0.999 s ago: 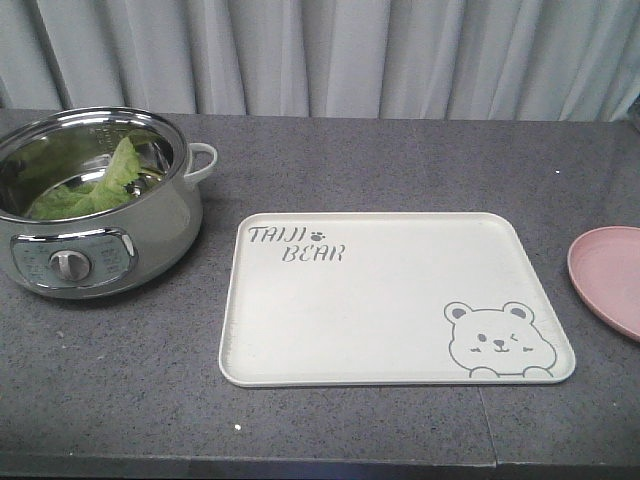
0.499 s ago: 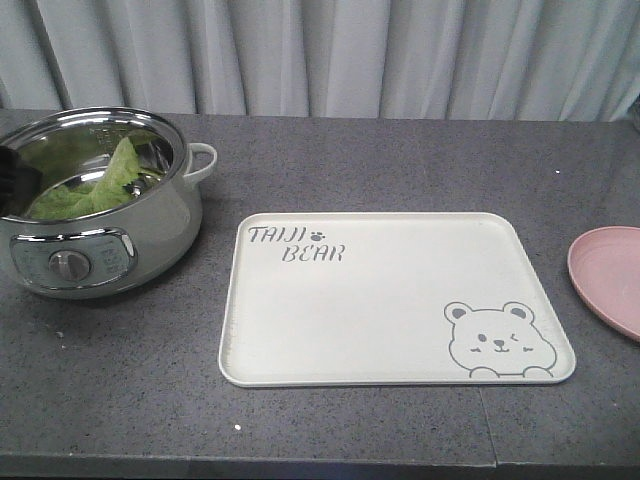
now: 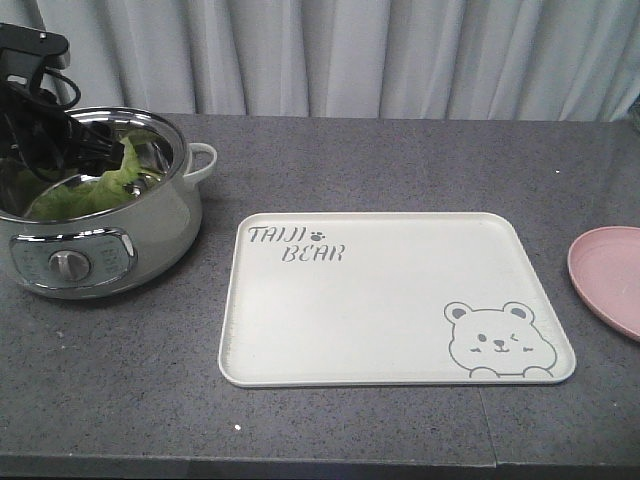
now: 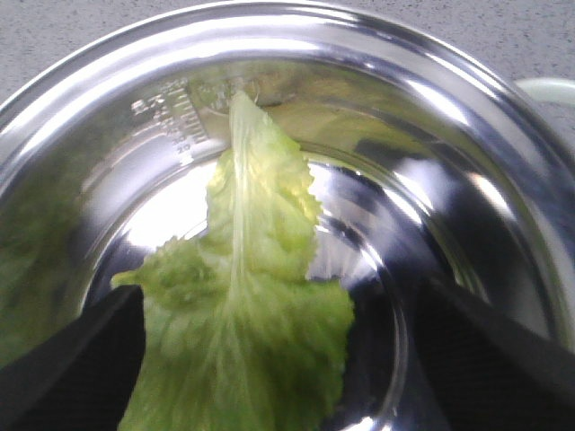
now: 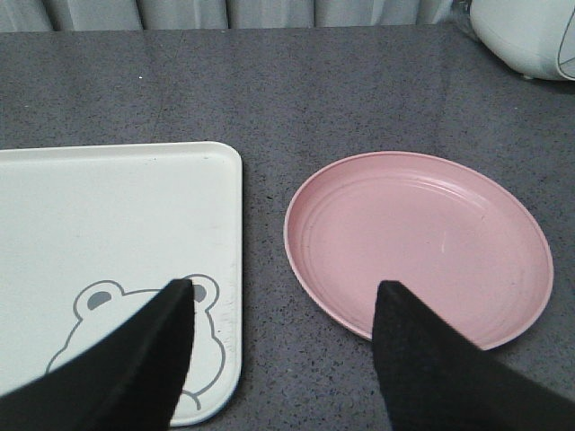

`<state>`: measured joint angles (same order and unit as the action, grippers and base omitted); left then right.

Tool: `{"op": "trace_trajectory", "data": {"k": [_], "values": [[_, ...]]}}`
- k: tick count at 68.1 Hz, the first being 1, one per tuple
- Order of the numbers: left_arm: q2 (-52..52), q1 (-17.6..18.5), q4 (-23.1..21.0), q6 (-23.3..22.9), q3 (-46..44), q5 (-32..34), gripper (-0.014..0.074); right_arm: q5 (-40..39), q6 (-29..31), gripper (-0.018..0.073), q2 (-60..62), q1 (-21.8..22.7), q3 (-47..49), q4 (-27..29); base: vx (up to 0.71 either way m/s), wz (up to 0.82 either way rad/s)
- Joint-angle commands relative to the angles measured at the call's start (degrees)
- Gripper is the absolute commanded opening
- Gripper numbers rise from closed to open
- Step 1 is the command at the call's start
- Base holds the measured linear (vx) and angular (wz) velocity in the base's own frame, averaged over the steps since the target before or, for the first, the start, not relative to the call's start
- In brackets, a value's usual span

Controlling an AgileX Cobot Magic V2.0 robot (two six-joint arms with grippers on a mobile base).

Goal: Transfer vegetables to tray and serve
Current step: 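Lower the open left gripper into the pot over the lettuce leaf, then close the left gripper on the lettuce leaf and lift it out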

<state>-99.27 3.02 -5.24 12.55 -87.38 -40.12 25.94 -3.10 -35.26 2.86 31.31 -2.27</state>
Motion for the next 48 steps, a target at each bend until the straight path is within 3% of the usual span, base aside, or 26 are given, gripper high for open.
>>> {"op": "trace_trajectory", "data": {"k": [1, 48], "values": [[-1.0, 0.2, -1.1, 0.0, -4.6, 3.1, 0.0586, -3.7, 0.4, 0.0419, -0.4, -0.1, 1.9, -0.4, 0.0, 0.0], [-10.7, -0.9, -0.7, -3.2, -8.3, 8.9, 0.0586, -3.7, 0.4, 0.0419, -0.4, -0.1, 1.9, -0.4, 0.0, 0.0]]}}
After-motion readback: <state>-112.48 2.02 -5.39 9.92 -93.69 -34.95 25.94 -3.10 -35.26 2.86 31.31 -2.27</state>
